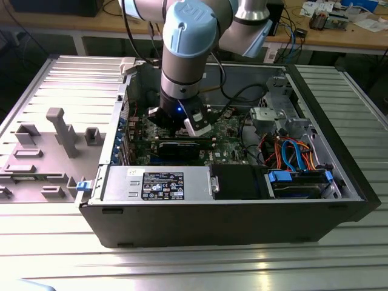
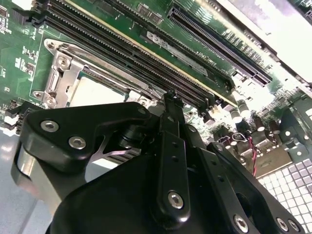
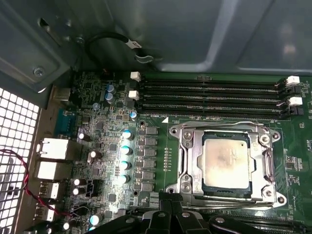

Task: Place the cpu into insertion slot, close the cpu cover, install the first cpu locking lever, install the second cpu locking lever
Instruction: 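Install the second cpu locking lever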

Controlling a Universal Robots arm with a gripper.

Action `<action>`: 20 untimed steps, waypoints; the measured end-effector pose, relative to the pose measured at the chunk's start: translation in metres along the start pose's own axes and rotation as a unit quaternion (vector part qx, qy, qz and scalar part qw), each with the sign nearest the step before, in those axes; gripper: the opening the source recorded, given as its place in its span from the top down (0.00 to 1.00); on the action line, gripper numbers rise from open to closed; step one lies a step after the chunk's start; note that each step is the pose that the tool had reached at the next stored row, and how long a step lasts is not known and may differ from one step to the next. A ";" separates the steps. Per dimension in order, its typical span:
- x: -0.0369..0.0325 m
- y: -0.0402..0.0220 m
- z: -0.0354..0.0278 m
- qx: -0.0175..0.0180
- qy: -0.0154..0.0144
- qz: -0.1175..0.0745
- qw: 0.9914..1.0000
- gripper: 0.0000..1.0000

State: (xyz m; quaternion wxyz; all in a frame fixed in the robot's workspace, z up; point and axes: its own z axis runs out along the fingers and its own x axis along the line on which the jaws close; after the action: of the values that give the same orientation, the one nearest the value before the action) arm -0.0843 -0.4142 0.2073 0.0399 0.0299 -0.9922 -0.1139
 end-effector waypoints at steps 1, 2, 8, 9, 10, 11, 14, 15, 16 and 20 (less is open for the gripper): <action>-0.0003 -0.0006 0.0029 -0.005 -0.001 0.001 1.000 0.89; -0.0004 -0.0011 0.0048 -0.010 -0.001 0.000 1.000 0.89; -0.0007 -0.0019 0.0084 -0.022 -0.001 -0.001 1.000 0.89; -0.0007 -0.0020 0.0085 -0.021 -0.001 -0.001 1.000 0.89; -0.0007 -0.0021 0.0093 -0.021 -0.002 -0.001 1.000 0.89; -0.0006 -0.0023 0.0101 -0.021 -0.001 -0.001 1.000 0.89; -0.0006 -0.0024 0.0103 -0.020 -0.001 0.000 1.000 0.89; -0.0006 -0.0025 0.0103 -0.019 -0.001 0.000 1.000 0.89; -0.0006 -0.0025 0.0100 -0.018 -0.001 0.000 1.000 0.89; -0.0001 -0.0012 0.0044 -0.018 -0.001 0.000 1.000 0.89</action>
State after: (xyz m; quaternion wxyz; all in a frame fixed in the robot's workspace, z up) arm -0.0845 -0.4144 0.2028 0.0391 0.0291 -0.9901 -0.1320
